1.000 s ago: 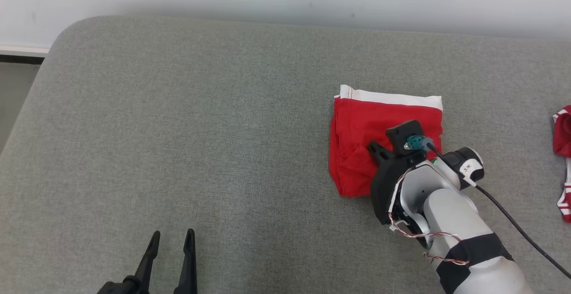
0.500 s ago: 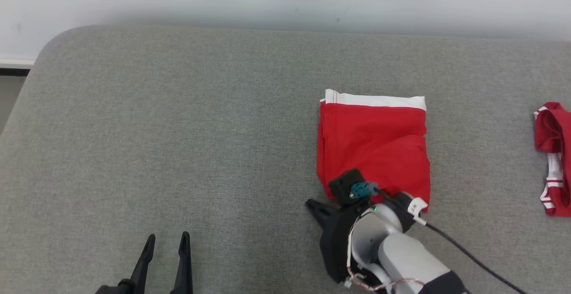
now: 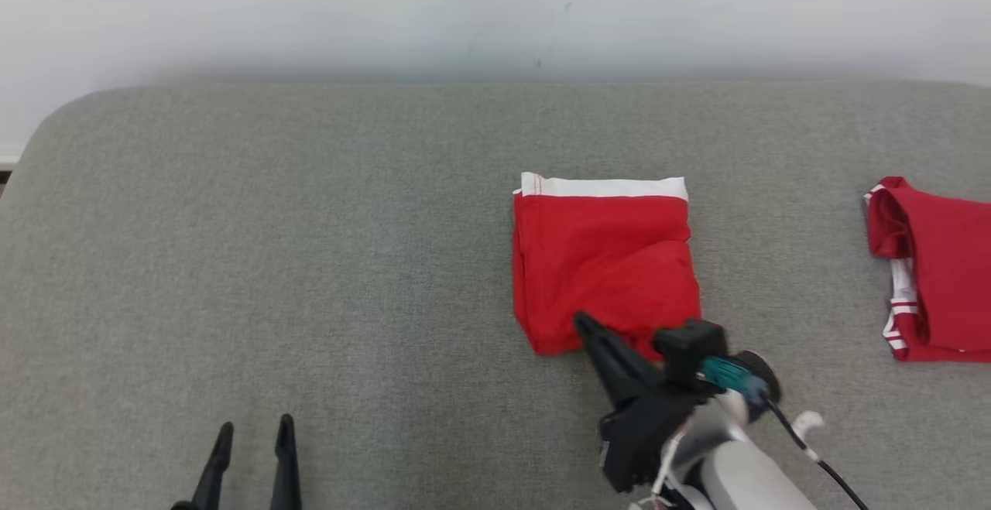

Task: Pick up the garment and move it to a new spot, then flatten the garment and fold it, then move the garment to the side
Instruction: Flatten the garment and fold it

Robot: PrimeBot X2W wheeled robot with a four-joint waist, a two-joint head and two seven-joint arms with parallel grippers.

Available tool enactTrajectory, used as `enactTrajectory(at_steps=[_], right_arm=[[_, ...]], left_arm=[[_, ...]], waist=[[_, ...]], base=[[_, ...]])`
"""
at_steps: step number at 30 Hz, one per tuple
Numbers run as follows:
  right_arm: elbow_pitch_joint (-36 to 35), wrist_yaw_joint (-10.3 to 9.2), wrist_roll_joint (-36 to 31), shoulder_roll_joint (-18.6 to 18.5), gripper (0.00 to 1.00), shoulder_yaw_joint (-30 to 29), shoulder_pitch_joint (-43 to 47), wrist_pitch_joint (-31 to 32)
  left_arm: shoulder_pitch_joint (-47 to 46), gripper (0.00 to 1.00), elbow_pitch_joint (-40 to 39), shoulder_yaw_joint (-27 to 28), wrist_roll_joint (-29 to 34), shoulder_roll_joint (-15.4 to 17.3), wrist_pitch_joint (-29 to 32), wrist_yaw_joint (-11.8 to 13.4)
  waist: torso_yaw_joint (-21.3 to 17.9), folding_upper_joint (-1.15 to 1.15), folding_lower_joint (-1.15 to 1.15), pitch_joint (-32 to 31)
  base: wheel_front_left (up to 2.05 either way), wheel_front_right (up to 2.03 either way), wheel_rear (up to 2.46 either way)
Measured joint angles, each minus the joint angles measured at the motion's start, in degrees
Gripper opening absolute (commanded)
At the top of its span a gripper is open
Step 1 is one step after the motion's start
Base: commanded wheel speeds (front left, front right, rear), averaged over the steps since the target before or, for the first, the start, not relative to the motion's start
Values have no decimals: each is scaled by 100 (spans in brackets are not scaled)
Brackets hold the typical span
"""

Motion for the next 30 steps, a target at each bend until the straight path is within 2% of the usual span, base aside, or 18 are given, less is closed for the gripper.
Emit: enactTrajectory(at_steps=[6, 7, 11, 13, 14, 15, 22, 30], right_arm=[[-149, 0, -825, 54, 0, -1229, 698, -934], [-204, 0, -1015, 70, 0, -1591, 914, -1115], [-261, 0, -1313, 85, 0, -2051, 1225, -1289], [-299, 0, -1363, 89, 41, -2189, 1298, -1383], [-302, 0, -1381, 90, 95, -2224, 1313, -1407], [-302, 0, -1373, 91, 100, -2263, 1331, -1437], [-240, 0, -1343, 93, 100, -2263, 1367, -1753], [-156, 0, -1328, 67, 100, -2240, 1519, -1828]], left_arm=[[91, 100, -59, 305, 41, 0, 0, 0], [105, 100, -99, 392, 45, 0, 0, 0], [206, 100, -97, 541, 70, -1, 0, 0], [215, 100, -102, 635, 85, 0, 0, 0], [218, 100, -103, 690, 87, 1, 0, 0], [226, 100, -104, 726, 91, -1, 0, 0], [310, 100, -90, 912, 92, 0, 0, 0], [464, 100, -91, 1012, 103, 0, 0, 0]], waist=[[-201, 0, 0, -205], [-269, 0, 0, -285], [-439, 0, 0, -417], [-528, 0, 0, -473], [-572, 0, 0, -500], [-615, 0, 0, -526], [-821, 0, 0, -685], [-848, 0, 0, -843]], base=[[0, 0, 0], [0, 0, 0], [0, 0, 0], [0, 0, 0], [0, 0, 0], [0, 0, 0], [0, 0, 0], [0, 0, 0]])
